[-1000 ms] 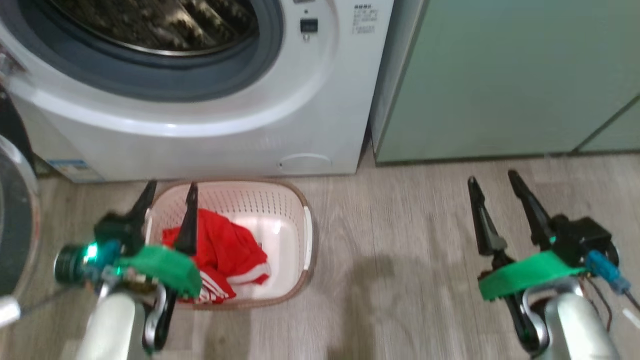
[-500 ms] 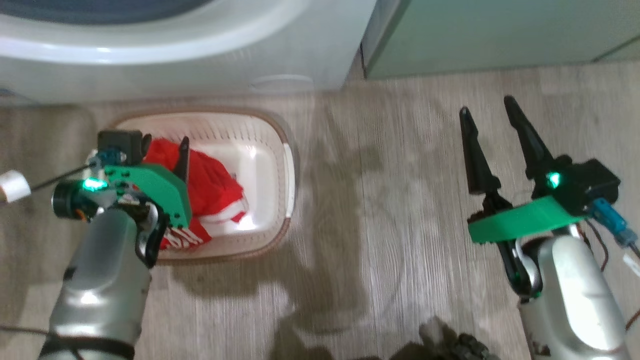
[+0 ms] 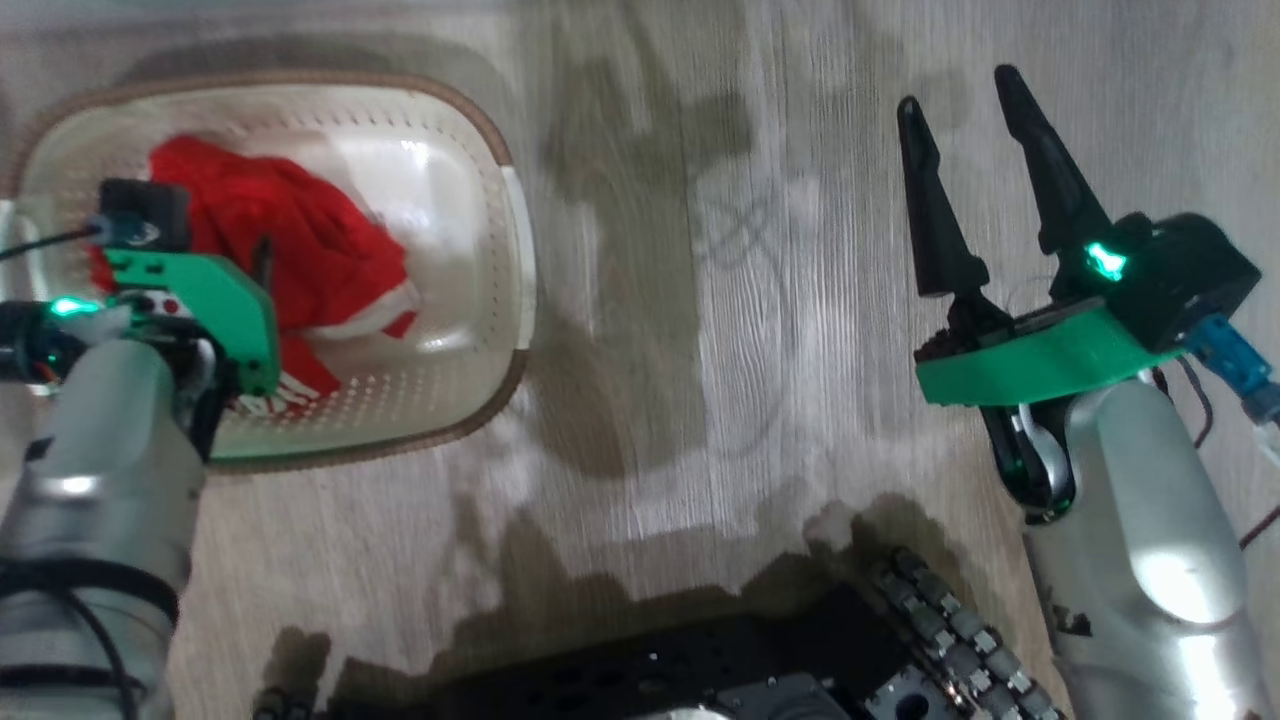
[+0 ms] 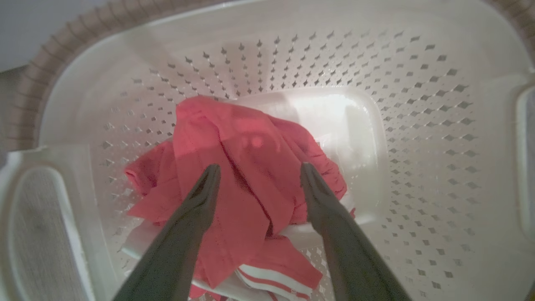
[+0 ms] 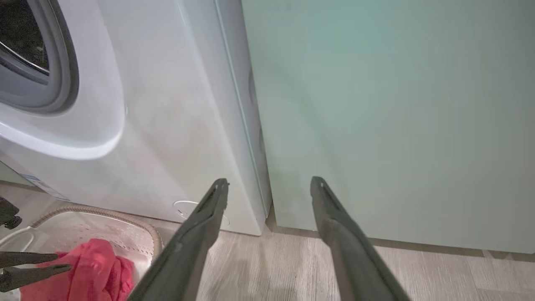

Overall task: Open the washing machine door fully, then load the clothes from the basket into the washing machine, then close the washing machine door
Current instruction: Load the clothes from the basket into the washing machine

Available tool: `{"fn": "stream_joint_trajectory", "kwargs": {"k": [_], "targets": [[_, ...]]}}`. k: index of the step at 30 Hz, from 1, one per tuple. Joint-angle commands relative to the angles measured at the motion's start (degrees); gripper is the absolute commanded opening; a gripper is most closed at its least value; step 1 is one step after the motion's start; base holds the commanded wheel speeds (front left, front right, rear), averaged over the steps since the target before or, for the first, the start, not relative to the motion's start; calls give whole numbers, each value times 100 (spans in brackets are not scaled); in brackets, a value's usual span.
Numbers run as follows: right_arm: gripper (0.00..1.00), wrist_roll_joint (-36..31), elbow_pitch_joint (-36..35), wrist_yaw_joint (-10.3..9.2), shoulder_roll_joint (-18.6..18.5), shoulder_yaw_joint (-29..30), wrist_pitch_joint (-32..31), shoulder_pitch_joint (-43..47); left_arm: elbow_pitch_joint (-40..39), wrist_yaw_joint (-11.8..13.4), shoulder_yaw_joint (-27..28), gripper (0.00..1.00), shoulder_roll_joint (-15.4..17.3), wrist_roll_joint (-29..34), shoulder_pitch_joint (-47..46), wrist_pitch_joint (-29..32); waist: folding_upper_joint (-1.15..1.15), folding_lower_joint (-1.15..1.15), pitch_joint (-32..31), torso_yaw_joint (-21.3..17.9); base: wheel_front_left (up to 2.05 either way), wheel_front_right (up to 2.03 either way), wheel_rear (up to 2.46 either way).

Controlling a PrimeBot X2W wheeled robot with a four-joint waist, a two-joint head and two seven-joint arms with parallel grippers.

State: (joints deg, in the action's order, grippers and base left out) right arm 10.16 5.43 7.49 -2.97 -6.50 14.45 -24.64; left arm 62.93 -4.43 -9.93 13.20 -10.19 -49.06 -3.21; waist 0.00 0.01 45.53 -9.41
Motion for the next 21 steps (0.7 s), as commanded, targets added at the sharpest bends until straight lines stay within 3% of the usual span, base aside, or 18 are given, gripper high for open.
{"fn": "stream_joint_trajectory", "kwargs": {"k": [1, 19, 21], "targets": [[100, 36, -189, 0, 9, -140, 50, 74, -10, -7, 92, 100, 282, -2, 10, -68, 0, -1, 302, -139, 0, 0, 0], [100, 162, -410, 0, 9, -336, 54, -206, 942, -229, -45, 100, 762, -172, -740, 394, 0, -1, 1181, -442, 0, 0, 0], [100, 169, -412, 0, 9, -330, 54, -196, 977, -234, -69, 67, 780, -182, -760, 525, 0, -1, 1200, -462, 0, 0, 0]]}}
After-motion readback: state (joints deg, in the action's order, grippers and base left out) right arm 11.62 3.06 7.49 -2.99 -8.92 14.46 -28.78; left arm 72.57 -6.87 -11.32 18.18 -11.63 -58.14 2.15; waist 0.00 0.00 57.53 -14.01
